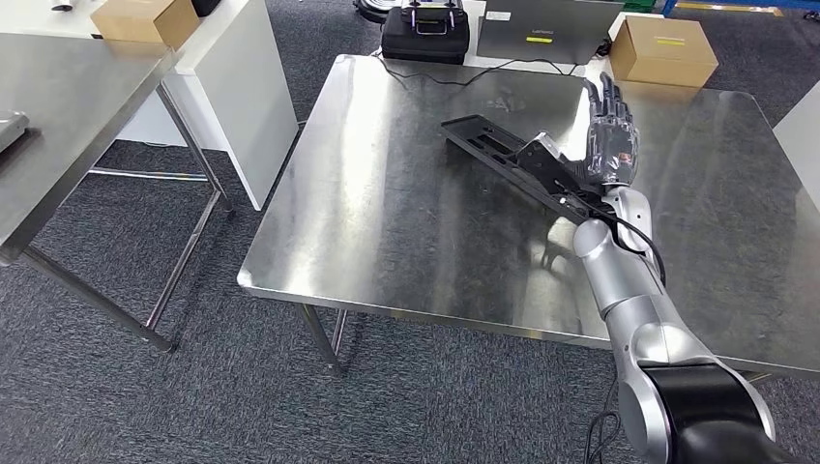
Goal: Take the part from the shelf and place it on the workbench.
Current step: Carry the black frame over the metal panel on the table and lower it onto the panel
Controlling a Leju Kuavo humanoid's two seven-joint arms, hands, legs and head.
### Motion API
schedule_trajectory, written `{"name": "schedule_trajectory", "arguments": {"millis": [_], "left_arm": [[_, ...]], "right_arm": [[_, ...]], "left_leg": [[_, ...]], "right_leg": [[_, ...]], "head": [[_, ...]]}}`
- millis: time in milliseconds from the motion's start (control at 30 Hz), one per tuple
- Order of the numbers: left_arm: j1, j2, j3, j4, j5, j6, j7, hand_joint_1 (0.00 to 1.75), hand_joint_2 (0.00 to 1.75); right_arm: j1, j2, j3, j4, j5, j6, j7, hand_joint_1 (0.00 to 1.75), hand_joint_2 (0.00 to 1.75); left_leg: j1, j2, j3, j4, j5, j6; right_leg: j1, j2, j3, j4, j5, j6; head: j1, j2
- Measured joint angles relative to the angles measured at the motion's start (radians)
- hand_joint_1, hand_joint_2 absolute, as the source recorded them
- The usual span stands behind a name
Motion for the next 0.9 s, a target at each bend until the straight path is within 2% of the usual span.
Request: {"name": "schedule_trajectory", "arguments": {"millis": [233,367,433,500,533,567,600,633,667,700,733,767,800,867,900], "left_arm": [[0.001,0.0,0.001,0.0,0.0,-0.003,0.0,0.0,0.0],[0.0,-0.001,0.004,0.0,0.0,-0.006,0.0,0.0,0.0],[-0.001,-0.002,0.006,0.0,0.0,-0.007,0.0,0.0,0.0],[0.0,-0.002,0.006,0.0,0.0,-0.009,0.0,0.0,0.0],[0.0,-0.002,0.006,0.0,0.0,-0.009,0.0,0.0,0.0],[0.0,-0.002,0.007,0.0,0.001,-0.01,0.0,0.0,0.0],[0.0,-0.003,0.007,0.0,0.001,-0.011,0.0,0.0,0.0],[0.0,-0.004,0.007,0.0,0.001,-0.011,0.0,0.0,0.0],[0.0,-0.004,0.007,0.0,0.0,-0.012,0.0,0.0,0.0],[0.0,-0.004,0.007,0.0,0.0,-0.012,0.0,0.0,0.0],[0.0,-0.004,0.007,0.0,0.0,-0.012,0.0,0.0,0.0],[0.0,-0.004,0.007,0.0,0.0,-0.012,0.0,0.0,0.0],[0.0,-0.004,0.007,0.0,0.0,-0.012,0.0,0.0,0.0],[0.0,-0.002,0.007,0.0,0.001,-0.012,0.0,0.0,0.0],[0.0,-0.002,0.008,0.0,0.001,-0.012,0.0,0.0,0.0]], "right_arm": [[0.015,0.0,0.005,0.0,-0.014,-0.005,-0.014,0.0,0.0],[0.016,-0.003,0.005,0.0,-0.028,-0.006,-0.019,0.0,0.0],[0.018,-0.009,0.005,0.0,-0.035,-0.006,-0.021,0.0,0.0],[0.024,-0.013,0.005,0.001,-0.039,-0.006,-0.022,0.0,0.0],[0.029,-0.014,0.005,0.002,-0.041,-0.006,-0.022,0.0,0.0],[0.035,-0.014,0.005,0.002,-0.041,-0.006,-0.022,0.0,0.0],[0.039,-0.014,0.005,0.003,-0.041,-0.006,-0.022,0.0,0.0],[0.041,-0.015,0.005,0.003,-0.041,-0.006,-0.022,0.0,0.0],[0.042,-0.015,0.005,0.003,-0.041,-0.006,-0.022,0.0,0.0],[0.041,-0.016,0.005,0.003,-0.041,-0.006,-0.022,0.0,0.0],[0.042,-0.017,0.005,0.003,-0.041,-0.006,-0.022,0.0,0.0],[0.042,-0.018,0.005,0.003,-0.042,-0.006,-0.023,0.0,0.0],[0.042,-0.019,0.005,0.003,-0.042,-0.006,-0.023,0.0,0.0],[0.04,-0.02,0.006,0.003,-0.043,-0.005,-0.024,0.0,0.0],[0.038,-0.02,0.006,0.003,-0.046,-0.004,-0.026,0.0,0.0]], "left_leg": [[-0.002,0.0,-0.003,0.009,-0.005,0.008],[0.002,0.002,0.002,0.0,0.006,0.022],[0.008,0.005,0.01,-0.016,0.018,0.032],[0.009,0.006,0.011,-0.019,0.022,0.036],[0.009,0.007,0.01,-0.019,0.022,0.036],[0.009,0.007,0.01,-0.018,0.021,0.035],[0.009,0.007,0.01,-0.017,0.021,0.035],[0.01,0.007,0.01,-0.015,0.02,0.033],[0.011,0.006,0.009,-0.01,0.017,0.029],[0.011,0.006,0.006,-0.004,0.014,0.024],[0.01,0.005,0.003,0.002,0.011,0.017],[0.008,0.004,-0.001,0.009,0.008,0.012],[0.006,0.003,-0.005,0.013,0.007,0.007],[0.007,0.002,-0.013,0.023,0.001,-0.003],[0.009,0.003,-0.02,0.038,-0.014,-0.009]], "right_leg": [[-0.002,0.0,0.0,0.0,0.0,0.002],[-0.001,0.0,0.0,0.001,0.001,0.012],[0.002,0.0,-0.026,0.059,-0.035,0.007],[0.001,0.0,-0.084,0.194,-0.095,0.0],[0.001,0.0,-0.11,0.257,-0.118,0.001],[-0.001,-0.001,-0.124,0.292,-0.127,0.005],[-0.003,-0.001,-0.116,0.285,-0.119,0.014],[-0.006,-0.002,-0.088,0.236,-0.097,0.024],[-0.01,-0.003,-0.045,0.159,-0.071,0.034],[-0.01,-0.003,-0.002,0.091,-0.051,0.038],[-0.009,-0.002,0.026,0.044,-0.037,0.037],[-0.007,-0.001,0.04,0.02,-0.034,0.031],[-0.004,0.001,0.04,0.021,-0.036,0.024],[-0.01,0.001,0.032,0.018,-0.036,0.012],[-0.013,0.001,0.029,0.018,-0.033,0.005]], "head": [[0.0,0.0],[0.0,0.0],[0.002,0.0],[0.005,0.0],[0.005,0.0],[0.005,0.0],[0.005,0.0],[0.005,0.0],[0.005,0.0],[0.006,0.0],[0.006,0.0],[0.006,0.0],[0.005,0.0],[0.003,0.0],[0.001,0.0]]}}
